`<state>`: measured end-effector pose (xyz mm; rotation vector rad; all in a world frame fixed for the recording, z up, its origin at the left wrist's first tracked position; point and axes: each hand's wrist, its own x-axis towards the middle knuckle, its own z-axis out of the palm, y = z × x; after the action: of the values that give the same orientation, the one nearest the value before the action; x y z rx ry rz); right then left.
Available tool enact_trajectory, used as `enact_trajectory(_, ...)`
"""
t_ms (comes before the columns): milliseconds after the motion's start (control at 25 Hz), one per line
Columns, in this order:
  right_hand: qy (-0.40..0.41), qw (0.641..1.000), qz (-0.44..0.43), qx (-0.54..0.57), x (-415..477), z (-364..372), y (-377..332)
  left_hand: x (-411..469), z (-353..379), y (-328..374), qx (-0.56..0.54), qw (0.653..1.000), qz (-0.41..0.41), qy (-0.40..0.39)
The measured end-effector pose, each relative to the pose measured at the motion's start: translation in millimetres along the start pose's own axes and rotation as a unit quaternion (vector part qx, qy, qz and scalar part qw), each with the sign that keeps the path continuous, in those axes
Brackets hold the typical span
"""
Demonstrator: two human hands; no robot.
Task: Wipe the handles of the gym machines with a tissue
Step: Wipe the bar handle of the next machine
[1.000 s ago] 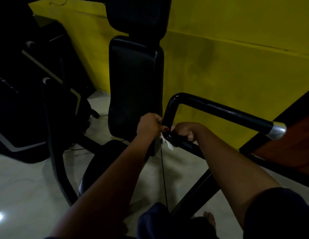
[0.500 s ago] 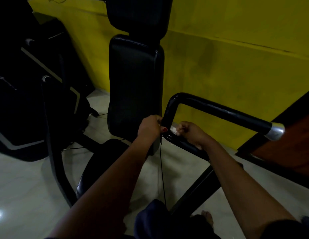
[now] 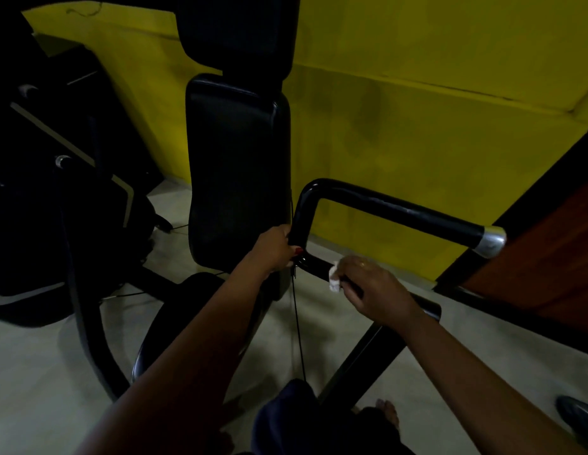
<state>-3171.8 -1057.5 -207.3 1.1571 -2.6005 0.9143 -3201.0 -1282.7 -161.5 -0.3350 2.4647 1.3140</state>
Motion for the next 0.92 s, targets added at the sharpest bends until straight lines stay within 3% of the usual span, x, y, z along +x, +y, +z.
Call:
enact_trajectory(120,0.036,0.988,-0.037,-0.148,-0.2,14.3,-8.4,0.8,-0.6,-2.4,-0.056,0.998,-0.022,-0.010)
enact_trajectory(240,0.052,0.976,-0.079,-0.195,25.7,50.3,-28.2,3.3,-1.7,-0.7,-0.059,0.998,-0.033,-0.012)
enact_trajectory(360,0.063,0.954,-0.143,-0.255,11.3,50.2,-24.5,3.2,-1.0,3.5,0.064,0.998,-0.016,0.012)
enact_trajectory(480,0.089,0.941,-0.155,-0.287,-33.3,33.1,-12.1,-2.4,4.5,8.9,0.180,0.983,0.025,0.017)
enact_trajectory(600,0.095,0.952,-0.093,-0.276,-28.0,38.0,-8.7,-0.9,11.4,5.3,0.174,0.984,0.010,0.019)
enact_trajectory(760,0.051,0.990,-0.003,-0.130,20.9,38.7,-22.9,0.9,13.0,9.0,0.190,0.981,-0.003,0.038)
enact_trajectory(920,0.073,0.995,0.024,-0.069,2.9,15.3,-29.4,-3.2,12.5,11.7,0.209,0.977,-0.006,0.046)
